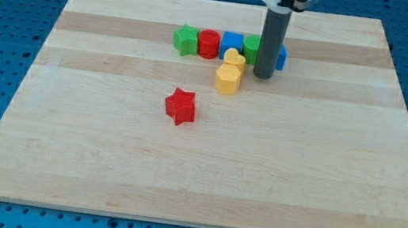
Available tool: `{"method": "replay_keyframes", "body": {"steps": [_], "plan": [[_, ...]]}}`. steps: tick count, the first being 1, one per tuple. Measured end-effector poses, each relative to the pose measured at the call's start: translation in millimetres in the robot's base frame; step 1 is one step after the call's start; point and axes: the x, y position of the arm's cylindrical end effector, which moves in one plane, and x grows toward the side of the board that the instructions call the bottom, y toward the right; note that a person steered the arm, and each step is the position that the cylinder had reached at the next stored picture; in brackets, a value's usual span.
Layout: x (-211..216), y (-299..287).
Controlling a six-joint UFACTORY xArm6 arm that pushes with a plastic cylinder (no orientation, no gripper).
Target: Nudge the yellow heart to the left
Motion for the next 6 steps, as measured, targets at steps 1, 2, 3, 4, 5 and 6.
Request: {"method": "replay_keyframes", "body": {"steps": [1,2,3,4,5,6], "plan": [[0.0,-3.2],[0.0,-10.2],[0.0,-15.2],[0.0,-20.9],[0.0,-23.2],[0.0,-23.3]]}}
